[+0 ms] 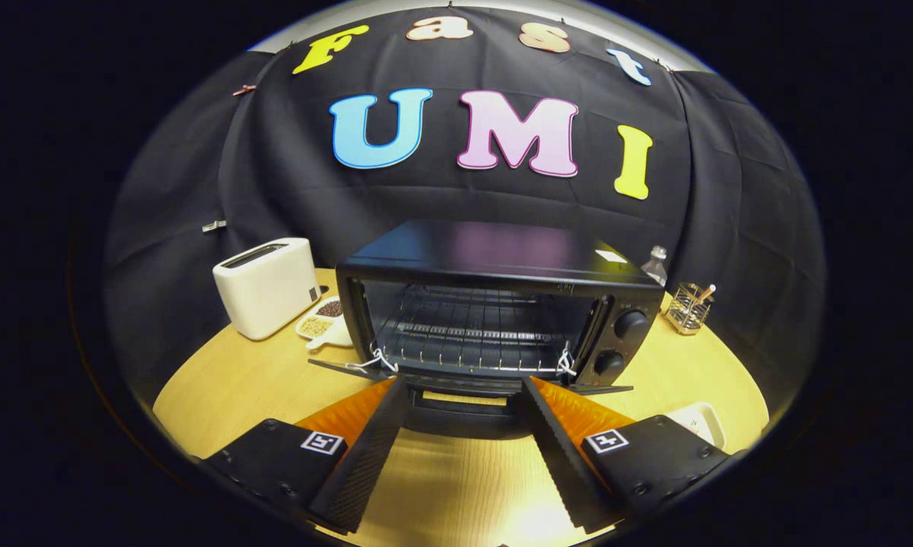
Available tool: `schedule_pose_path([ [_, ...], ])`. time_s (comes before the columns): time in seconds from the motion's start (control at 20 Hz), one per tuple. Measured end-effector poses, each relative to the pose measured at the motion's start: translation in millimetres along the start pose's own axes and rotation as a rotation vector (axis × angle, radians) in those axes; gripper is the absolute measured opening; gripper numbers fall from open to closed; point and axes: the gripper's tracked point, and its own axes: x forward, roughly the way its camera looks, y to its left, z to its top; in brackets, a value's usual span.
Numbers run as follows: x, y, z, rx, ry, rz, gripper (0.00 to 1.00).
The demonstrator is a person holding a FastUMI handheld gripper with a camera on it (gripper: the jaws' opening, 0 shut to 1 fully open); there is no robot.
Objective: Open the toaster oven, put the food inside, and close the toaster oven door.
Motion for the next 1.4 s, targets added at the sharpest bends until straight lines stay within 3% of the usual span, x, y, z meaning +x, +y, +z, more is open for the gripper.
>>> schedule_pose_path([
  [0.2,-7,3,-29,-0.078,0.032,0.035,1.0],
  [0.5,-10,-9,-90,0.014,0.197,0.054,0.99],
  [0.75,-40,-37,-60,0.034,0.14,0.071,0.99],
  [1.1,-72,-132,8,0.128,0.019,0.04,0.99],
  [1.4,-71,-222,11,0.184,0.08,0.036,1.0],
])
